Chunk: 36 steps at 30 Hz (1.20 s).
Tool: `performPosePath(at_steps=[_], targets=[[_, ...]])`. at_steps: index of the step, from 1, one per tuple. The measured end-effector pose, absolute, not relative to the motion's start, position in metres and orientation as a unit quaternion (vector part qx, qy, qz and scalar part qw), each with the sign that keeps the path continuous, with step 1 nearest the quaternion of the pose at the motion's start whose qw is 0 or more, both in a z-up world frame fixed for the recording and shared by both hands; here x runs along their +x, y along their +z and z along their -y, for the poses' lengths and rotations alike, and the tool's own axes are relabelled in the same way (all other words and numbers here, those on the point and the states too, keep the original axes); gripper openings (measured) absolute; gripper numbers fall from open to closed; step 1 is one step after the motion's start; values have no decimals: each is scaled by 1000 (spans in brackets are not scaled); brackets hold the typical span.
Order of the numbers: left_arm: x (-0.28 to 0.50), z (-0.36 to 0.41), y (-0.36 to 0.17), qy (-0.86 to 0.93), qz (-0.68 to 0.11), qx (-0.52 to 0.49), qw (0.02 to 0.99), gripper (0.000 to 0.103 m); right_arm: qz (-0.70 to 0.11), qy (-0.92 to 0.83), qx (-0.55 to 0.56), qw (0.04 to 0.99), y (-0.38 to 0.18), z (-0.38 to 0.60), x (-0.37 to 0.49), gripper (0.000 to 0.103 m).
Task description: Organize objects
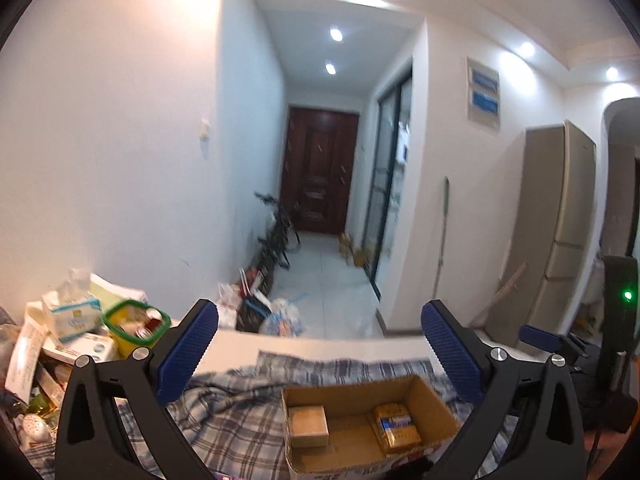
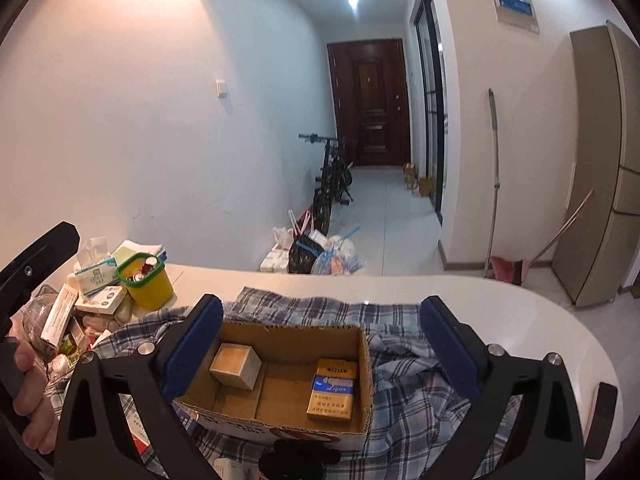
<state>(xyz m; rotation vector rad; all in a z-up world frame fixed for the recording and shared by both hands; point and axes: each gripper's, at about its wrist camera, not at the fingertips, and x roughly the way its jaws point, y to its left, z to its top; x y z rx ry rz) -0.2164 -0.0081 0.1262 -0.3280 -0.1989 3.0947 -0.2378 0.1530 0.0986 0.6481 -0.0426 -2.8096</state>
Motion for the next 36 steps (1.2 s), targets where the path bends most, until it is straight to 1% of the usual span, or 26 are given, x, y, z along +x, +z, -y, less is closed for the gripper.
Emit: performPosePath(at_steps=[1, 4, 9, 10, 14, 18, 22, 25, 28, 32, 34, 36], targets=[[-208, 11, 130, 994, 75, -83, -8, 103, 14, -969, 213, 128, 103, -154, -232, 103], [-197, 19, 135, 993, 90, -57, -45, 103, 20, -974, 185, 132, 116, -156, -217, 103], [-179, 30, 145, 993, 111, -27, -40, 103, 20, -977, 152, 146, 132, -154, -192, 103], [-174, 30, 148, 993, 108, -18, -44, 103, 19, -978, 146, 146, 134, -153, -187, 103], [-156, 18, 160, 991, 62, -8, -114, 103, 12, -979, 133, 151, 143, -149, -170, 103], [-128, 19, 167, 994, 67, 24, -83, 103, 9, -980, 131, 151, 150, -152, -151, 103], [-102, 19, 172, 991, 61, 66, -98, 103, 13, -985, 108, 133, 161, -152, -123, 103], [-97, 28, 174, 991, 83, 52, -90, 103, 22, -988, 91, 125, 165, -151, -99, 103], [-95, 37, 175, 990, 102, 45, -86, 103, 23, -985, 85, 146, 167, -143, -76, 103], [-99, 35, 174, 991, 78, 42, -96, 103, 50, -979, 90, 177, 165, -141, -56, 103], [-101, 31, 174, 991, 60, 44, -108, 103, 48, -979, 82, 178, 165, -139, -50, 103], [-103, 33, 173, 990, 62, 42, -119, 103, 40, -981, 74, 175, 164, -134, -45, 103]])
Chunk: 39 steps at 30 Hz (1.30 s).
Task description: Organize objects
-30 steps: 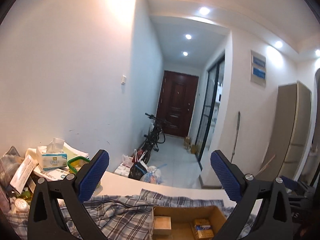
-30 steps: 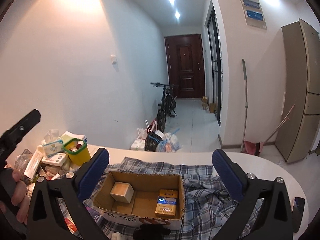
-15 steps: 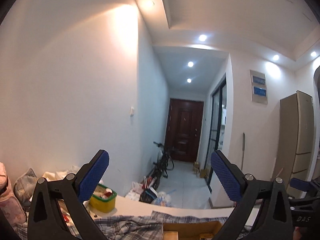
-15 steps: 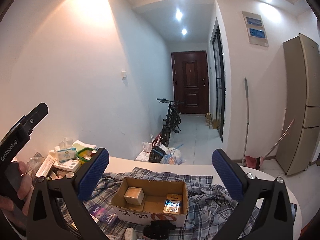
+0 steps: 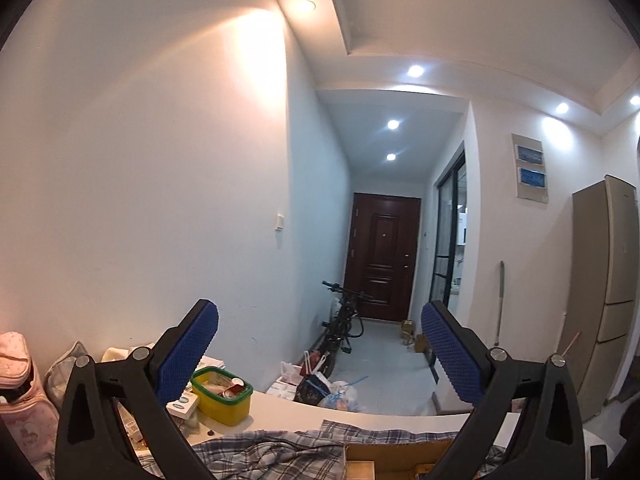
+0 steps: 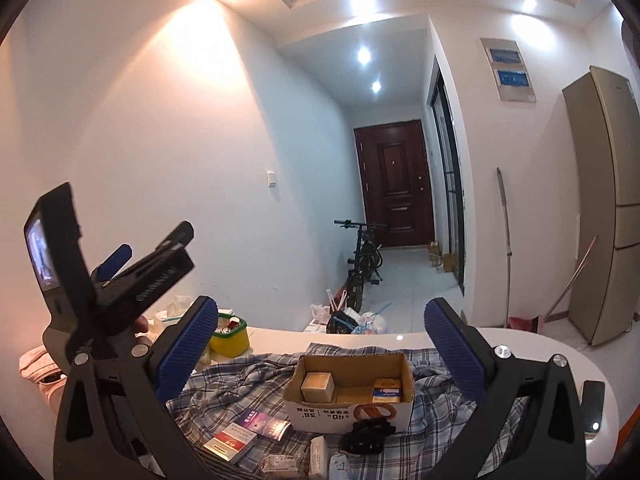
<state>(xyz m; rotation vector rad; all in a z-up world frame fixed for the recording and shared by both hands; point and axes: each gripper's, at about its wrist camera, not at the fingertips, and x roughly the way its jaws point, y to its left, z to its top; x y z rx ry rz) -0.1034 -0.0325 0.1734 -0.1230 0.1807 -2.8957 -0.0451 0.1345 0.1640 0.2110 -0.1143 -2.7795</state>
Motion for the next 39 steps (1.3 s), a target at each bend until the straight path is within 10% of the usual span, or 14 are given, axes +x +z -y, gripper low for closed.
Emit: performPosePath(at_steps=[39], targets=[[45, 33, 176, -993, -42, -108, -5, 103, 61, -981, 44, 181, 159, -143, -30, 103]])
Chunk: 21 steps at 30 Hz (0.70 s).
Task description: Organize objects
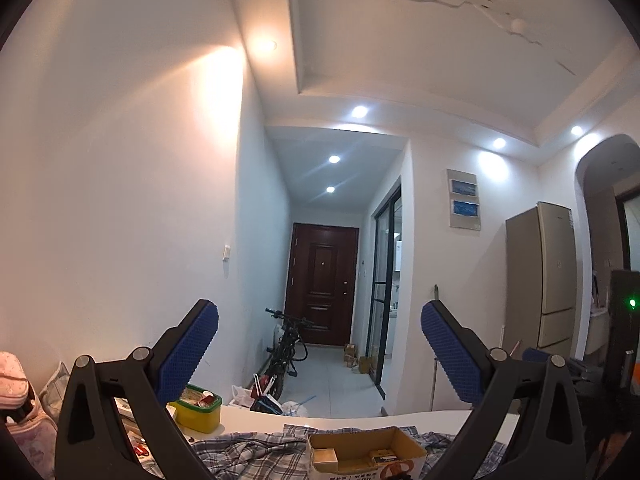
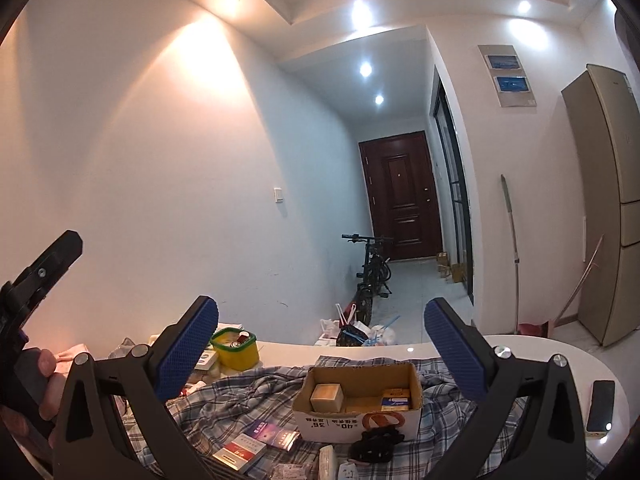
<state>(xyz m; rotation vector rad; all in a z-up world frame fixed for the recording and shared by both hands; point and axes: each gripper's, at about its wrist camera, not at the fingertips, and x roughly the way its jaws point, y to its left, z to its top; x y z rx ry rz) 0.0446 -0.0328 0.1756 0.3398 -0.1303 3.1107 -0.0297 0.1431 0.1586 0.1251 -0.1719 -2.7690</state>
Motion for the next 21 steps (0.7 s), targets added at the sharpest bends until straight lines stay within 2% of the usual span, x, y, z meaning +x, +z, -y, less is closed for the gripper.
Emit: performPosePath(at_steps=[4, 7, 15, 21], targets=[[51, 21, 154, 994, 15, 106, -7, 103, 62, -986, 30, 155, 144, -144, -19, 103], [32, 15, 139, 998, -12, 56, -27, 103, 63, -986, 42, 149, 135, -146, -19, 103], [-41, 24, 101, 996, 32, -74, 22, 103, 58, -986, 70, 141, 111, -148, -42, 103], [-72, 19, 92, 995, 25, -90, 37, 103, 53, -991, 55, 113, 91, -151, -59, 103]])
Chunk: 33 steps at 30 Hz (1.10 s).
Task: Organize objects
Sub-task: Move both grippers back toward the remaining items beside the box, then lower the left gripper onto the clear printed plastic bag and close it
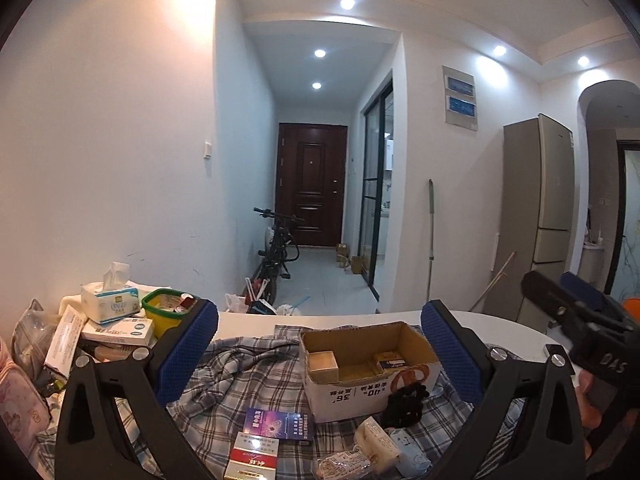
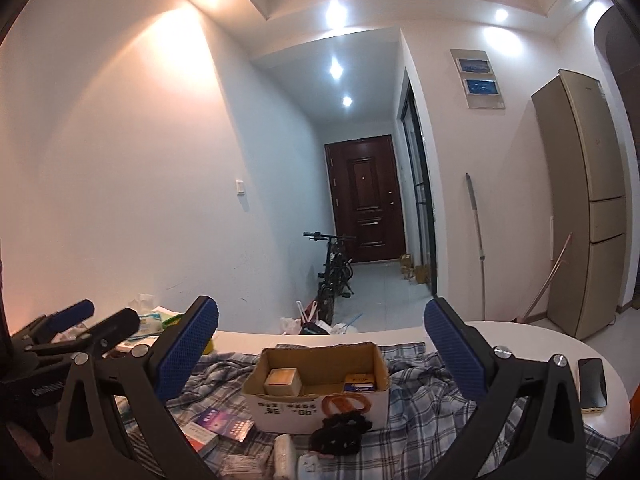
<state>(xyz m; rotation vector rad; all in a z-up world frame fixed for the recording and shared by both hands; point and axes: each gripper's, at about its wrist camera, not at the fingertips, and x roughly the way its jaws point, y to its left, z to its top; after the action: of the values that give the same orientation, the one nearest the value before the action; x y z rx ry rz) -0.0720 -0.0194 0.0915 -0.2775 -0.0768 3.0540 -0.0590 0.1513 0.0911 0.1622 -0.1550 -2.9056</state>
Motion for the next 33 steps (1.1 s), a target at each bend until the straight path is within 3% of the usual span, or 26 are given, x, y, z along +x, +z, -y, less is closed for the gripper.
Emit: performPosePath(at_steps=[8, 16, 25, 33], targets=[[-105, 13, 64, 992, 17, -121, 40, 103, 57, -982, 121, 137, 61, -150, -101, 103], [-150, 19, -1, 975, 34, -216, 51, 103, 65, -929, 320, 172, 2, -146, -168, 103], [-186, 17, -54, 936, 55, -335, 91, 103, 58, -901, 380, 202, -28, -135, -186, 103], [-193, 22, -60, 943, 34, -329, 43, 103, 47, -925, 349, 146, -27, -144, -190, 103]])
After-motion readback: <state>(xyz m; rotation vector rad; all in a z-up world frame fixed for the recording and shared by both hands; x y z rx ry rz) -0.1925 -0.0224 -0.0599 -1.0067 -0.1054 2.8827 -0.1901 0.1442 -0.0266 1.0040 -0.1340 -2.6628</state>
